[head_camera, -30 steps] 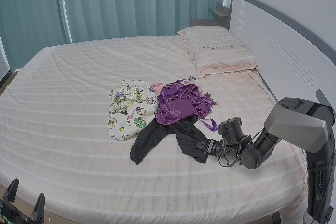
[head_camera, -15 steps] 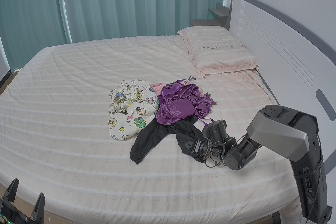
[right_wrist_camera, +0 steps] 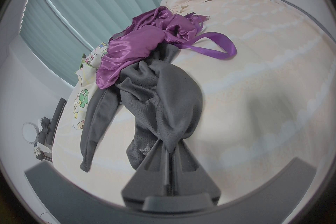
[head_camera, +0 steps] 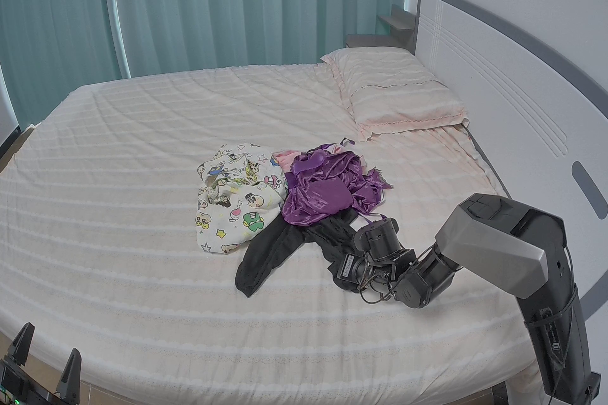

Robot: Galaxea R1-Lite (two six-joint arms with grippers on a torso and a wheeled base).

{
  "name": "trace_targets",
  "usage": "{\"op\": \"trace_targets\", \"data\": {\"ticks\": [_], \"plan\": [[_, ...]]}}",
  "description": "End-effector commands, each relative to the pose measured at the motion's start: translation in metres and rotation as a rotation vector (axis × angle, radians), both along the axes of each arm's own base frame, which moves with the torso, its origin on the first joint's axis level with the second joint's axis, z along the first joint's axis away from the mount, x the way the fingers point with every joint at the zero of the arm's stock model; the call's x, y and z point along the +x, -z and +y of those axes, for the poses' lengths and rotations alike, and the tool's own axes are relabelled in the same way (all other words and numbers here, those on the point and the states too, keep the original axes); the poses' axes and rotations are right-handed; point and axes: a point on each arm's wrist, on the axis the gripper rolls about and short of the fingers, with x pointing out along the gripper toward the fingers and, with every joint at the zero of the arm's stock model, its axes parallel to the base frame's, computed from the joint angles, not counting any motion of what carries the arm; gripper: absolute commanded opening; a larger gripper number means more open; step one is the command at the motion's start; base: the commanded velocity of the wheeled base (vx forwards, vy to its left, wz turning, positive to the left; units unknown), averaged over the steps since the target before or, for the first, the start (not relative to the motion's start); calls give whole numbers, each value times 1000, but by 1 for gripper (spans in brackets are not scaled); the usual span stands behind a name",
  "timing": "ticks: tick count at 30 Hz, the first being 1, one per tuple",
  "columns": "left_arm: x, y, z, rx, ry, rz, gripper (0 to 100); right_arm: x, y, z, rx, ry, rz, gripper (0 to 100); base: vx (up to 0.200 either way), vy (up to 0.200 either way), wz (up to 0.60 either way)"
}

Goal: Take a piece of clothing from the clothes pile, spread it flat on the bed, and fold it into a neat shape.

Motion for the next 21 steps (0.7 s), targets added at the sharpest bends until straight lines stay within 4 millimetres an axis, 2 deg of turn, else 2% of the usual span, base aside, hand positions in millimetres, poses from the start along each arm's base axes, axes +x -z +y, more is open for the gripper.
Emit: {"op": "trace_targets", "data": {"ticks": [1, 4, 5, 7, 8, 9, 10, 12, 21], "plan": [[0, 5, 0, 0, 0, -2, 100, -20, -38, -15, 69, 6, -21, 0, 0, 0, 0], [0, 5, 0, 0, 0, -2, 100, -39, -57, -31, 126, -12, -38, 0, 0, 0, 0], [0, 5, 0, 0, 0, -2, 100, -39, -57, -31, 126, -12, -38, 0, 0, 0, 0], [0, 5, 0, 0, 0, -1, 100, -68, -70, -46, 190, -40, -45, 0, 0, 0, 0], [0, 4, 0, 0, 0, -4, 100, -72, -70, -47, 196, -43, -46, 0, 0, 0, 0], [0, 5, 0, 3, 1, -2, 100, -87, -75, -56, 234, -45, -57, 0, 0, 0, 0], [0, 5, 0, 3, 1, -2, 100, -88, -75, -56, 237, -45, -55, 0, 0, 0, 0], [0, 5, 0, 3, 3, -2, 100, -108, -79, -68, 305, -62, -81, 0, 0, 0, 0], [0, 4, 0, 38, 11, -6, 100, -140, -77, -88, 362, -76, -167, 0, 0, 0, 0]]}}
